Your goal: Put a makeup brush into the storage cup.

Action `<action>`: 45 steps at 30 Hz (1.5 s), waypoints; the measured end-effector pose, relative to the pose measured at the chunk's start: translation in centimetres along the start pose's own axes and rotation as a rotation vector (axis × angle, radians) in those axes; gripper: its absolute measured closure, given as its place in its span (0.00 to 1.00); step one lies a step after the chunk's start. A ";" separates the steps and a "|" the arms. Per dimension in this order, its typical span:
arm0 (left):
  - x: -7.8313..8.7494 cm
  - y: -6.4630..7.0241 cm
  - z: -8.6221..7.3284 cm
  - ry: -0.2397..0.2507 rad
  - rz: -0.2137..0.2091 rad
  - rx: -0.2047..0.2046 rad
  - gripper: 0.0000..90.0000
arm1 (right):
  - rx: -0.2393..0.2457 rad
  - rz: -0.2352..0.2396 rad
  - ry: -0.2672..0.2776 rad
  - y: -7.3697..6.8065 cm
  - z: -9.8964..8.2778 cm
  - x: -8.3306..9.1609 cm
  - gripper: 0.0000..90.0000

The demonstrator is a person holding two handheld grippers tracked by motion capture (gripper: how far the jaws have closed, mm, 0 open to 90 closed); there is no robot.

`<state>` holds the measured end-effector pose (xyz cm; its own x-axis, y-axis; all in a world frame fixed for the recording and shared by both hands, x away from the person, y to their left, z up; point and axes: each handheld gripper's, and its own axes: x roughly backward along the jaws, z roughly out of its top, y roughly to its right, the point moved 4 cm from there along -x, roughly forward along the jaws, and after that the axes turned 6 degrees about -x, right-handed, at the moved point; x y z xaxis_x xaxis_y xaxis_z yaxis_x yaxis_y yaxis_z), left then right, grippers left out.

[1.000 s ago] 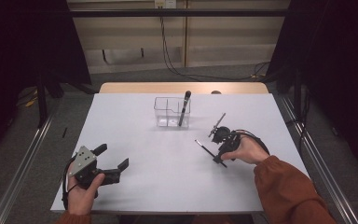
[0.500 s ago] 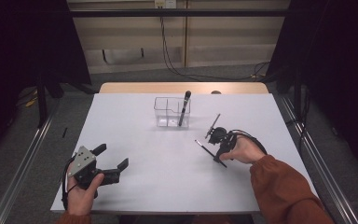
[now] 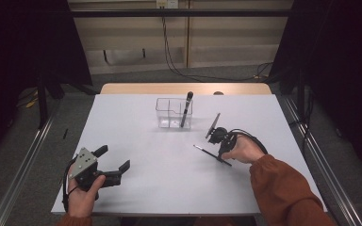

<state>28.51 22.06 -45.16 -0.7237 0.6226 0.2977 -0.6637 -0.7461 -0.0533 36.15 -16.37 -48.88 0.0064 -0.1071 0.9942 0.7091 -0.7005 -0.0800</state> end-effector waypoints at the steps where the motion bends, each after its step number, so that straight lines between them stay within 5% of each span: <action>1: 0.0 0.0 0.0 -0.001 0.002 0.000 0.03 | -0.006 -0.001 -0.001 0.0 0.0 0.0 0.96; 13: -0.1 0.0 0.0 -0.007 0.002 -0.002 0.03 | -0.009 0.009 0.006 0.1 -0.1 0.0 0.97; 28: -0.2 0.0 -0.2 -0.013 0.012 0.015 0.03 | -0.047 0.046 0.104 0.4 -1.0 0.3 0.97; 45: 0.2 0.0 -0.3 -0.008 0.010 0.016 0.03 | -0.091 0.057 0.349 0.0 -2.3 2.2 0.97</action>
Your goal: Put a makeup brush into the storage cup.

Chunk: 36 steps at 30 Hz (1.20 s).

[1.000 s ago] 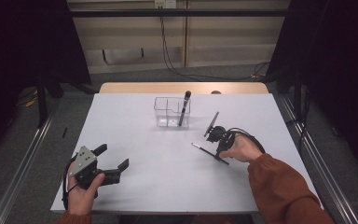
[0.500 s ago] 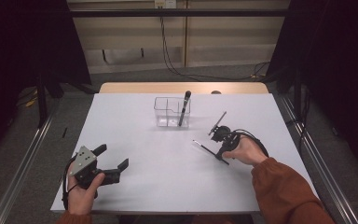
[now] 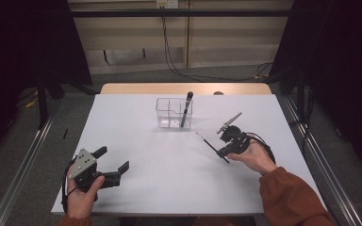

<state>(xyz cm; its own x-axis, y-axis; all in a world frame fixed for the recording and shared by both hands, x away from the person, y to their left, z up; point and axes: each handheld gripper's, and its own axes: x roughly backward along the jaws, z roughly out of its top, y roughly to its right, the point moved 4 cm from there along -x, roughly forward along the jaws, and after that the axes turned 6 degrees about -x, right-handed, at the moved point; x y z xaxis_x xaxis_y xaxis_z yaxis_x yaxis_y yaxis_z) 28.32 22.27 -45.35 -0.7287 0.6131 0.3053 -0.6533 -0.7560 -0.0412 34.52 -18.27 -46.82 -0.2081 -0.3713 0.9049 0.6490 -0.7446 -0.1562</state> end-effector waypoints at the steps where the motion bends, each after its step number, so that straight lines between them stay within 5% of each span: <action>1: 0.0 0.0 0.0 0.000 0.001 0.000 0.03 | -0.005 0.003 0.020 0.1 0.0 0.1 0.97; 11: -0.1 -0.2 -0.1 -0.006 0.001 0.003 0.03 | -0.018 0.056 0.180 0.3 -0.4 0.4 0.97; 29: -0.2 0.0 0.0 -0.007 0.005 0.002 0.03 | -0.097 0.084 0.431 1.3 -1.8 1.2 0.97; 36: 0.0 0.0 0.0 -0.004 0.011 0.005 0.03 | -0.094 0.113 0.484 1.2 -1.9 1.3 0.97</action>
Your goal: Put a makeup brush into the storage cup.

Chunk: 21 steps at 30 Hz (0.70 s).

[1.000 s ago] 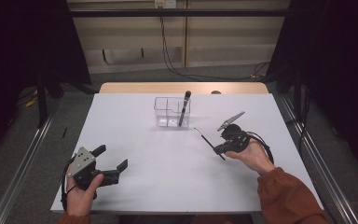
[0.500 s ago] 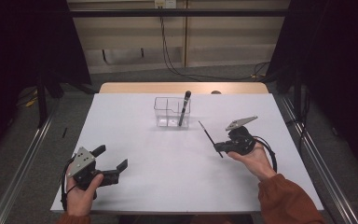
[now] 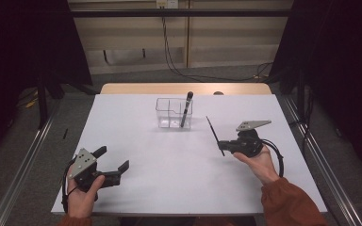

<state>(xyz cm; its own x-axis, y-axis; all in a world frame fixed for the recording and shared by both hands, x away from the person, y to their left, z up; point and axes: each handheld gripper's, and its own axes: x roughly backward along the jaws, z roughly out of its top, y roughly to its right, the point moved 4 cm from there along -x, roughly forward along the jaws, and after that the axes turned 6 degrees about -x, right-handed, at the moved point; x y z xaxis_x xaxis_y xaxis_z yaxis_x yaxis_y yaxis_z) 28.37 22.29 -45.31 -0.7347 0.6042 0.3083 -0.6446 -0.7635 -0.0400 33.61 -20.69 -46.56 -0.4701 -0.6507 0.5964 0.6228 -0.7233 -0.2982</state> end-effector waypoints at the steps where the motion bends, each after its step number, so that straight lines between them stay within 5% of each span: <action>1: 0.0 0.0 0.0 0.000 0.000 -0.001 0.03 | -0.002 0.003 0.016 0.0 0.0 0.0 0.97; 8: 0.0 0.0 0.0 0.003 -0.001 0.000 0.03 | 0.011 0.057 0.100 -0.5 0.0 0.3 0.97; 21: -0.1 0.5 0.2 0.000 -0.017 -0.007 0.03 | 0.028 0.051 0.255 -1.2 0.6 0.5 0.97</action>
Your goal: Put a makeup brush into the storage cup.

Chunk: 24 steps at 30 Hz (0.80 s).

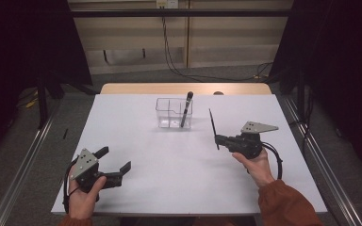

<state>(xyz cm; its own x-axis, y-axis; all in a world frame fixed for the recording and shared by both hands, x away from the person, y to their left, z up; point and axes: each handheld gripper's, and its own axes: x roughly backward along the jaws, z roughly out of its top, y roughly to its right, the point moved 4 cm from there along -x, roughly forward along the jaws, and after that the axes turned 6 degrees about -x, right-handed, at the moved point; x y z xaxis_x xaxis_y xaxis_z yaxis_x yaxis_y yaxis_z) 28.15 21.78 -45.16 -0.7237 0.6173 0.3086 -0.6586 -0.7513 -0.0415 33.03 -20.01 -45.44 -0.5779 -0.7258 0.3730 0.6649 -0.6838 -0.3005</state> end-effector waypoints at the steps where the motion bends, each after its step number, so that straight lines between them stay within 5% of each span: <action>1: 0.0 -0.1 0.0 0.002 0.000 0.006 0.03 | 0.002 -0.003 0.012 -0.1 0.0 0.1 0.97; 9: -0.1 0.3 0.4 0.007 -0.011 -0.011 0.03 | 0.003 0.014 0.052 -0.5 0.4 0.6 0.97; 14: -0.4 0.8 0.8 0.018 -0.028 0.001 0.03 | 0.005 0.029 0.052 -1.1 0.4 0.3 0.97; 17: -0.5 0.9 0.9 0.034 -0.048 0.041 0.03 | 0.004 0.052 0.044 -1.6 0.4 -0.1 0.97; 24: -0.6 0.8 1.4 0.044 -0.041 0.029 0.03 | 0.023 0.088 0.042 -2.7 0.5 -0.6 0.97</action>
<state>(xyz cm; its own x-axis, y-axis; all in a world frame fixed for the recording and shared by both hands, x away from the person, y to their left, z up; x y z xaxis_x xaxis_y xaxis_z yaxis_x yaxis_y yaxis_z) 28.40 20.47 -44.02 -0.7052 0.6567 0.2674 -0.6819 -0.7314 -0.0019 31.84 -17.64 -44.41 -0.5361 -0.7856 0.3090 0.7240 -0.6161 -0.3101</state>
